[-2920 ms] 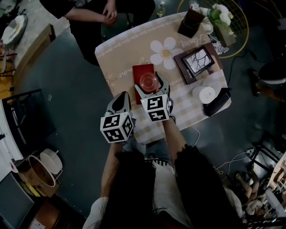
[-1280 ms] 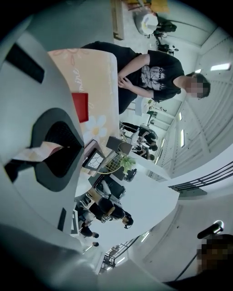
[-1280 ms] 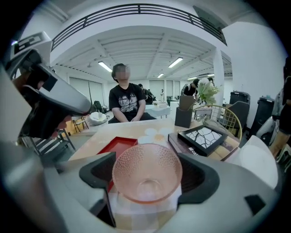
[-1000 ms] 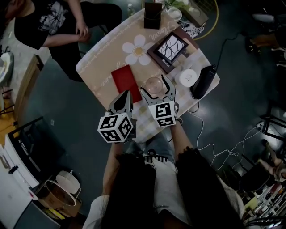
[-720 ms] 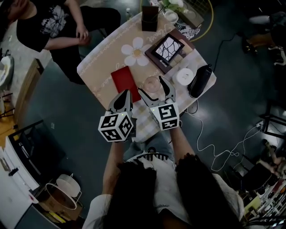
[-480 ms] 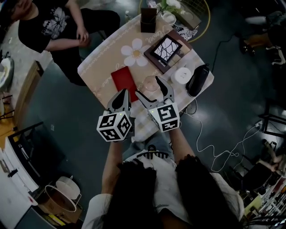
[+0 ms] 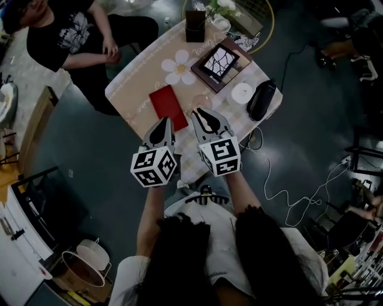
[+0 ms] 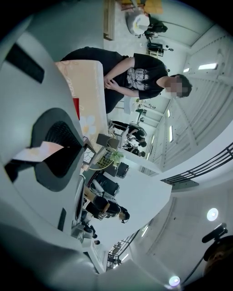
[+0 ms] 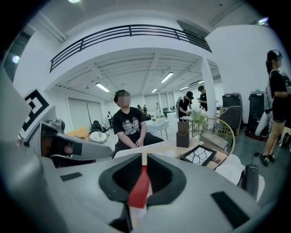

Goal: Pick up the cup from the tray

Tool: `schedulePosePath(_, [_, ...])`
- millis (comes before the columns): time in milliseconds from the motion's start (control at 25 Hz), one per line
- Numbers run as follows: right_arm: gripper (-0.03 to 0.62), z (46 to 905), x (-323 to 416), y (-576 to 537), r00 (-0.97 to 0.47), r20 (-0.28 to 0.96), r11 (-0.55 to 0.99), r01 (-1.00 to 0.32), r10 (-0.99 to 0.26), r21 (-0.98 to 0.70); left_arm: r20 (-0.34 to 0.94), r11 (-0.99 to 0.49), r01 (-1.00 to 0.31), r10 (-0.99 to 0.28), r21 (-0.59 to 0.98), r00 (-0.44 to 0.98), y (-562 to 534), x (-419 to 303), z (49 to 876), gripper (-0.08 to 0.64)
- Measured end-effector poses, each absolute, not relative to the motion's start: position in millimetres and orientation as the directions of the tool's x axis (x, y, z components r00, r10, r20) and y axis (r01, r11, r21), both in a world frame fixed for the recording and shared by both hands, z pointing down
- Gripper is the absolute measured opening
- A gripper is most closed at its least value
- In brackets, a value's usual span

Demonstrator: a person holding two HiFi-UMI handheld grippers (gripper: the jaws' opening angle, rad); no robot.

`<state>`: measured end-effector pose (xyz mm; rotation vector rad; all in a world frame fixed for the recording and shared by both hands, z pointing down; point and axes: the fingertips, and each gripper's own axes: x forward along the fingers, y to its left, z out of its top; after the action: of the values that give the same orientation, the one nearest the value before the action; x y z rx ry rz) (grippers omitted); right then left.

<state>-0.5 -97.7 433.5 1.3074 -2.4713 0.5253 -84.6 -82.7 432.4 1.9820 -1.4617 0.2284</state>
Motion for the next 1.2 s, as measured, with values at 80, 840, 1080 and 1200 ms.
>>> schedulePosePath(80, [0.013,431,-1,-91,-0.55,0.415,0.514,-0.833,-0.725,-0.205,0.484,-0.168,-0.898,-0.794,0.407,0.368,-78,-83,428,0.005])
schedulePosePath(840, [0.007,430,-9,-61,-0.454,0.514,0.502,-0.863,-0.728,-0.052,0.496,-0.192,-0.921,-0.795,0.339,0.349,-51,-86,422,0.005])
schedulePosePath(1080, [0.006,431,-13,-56,-0.439,0.528,0.496,-0.867,-0.727,-0.038,0.482,-0.218,-0.915,-0.795,0.34,0.369,-49,-82,417,0.005])
schedulePosePath(1200, [0.008,431,-14,-54,-0.433,0.531,0.492,-0.87,-0.728,-0.034,0.481,-0.231,-0.913,-0.792,0.336,0.377,-47,-80,416,0.005])
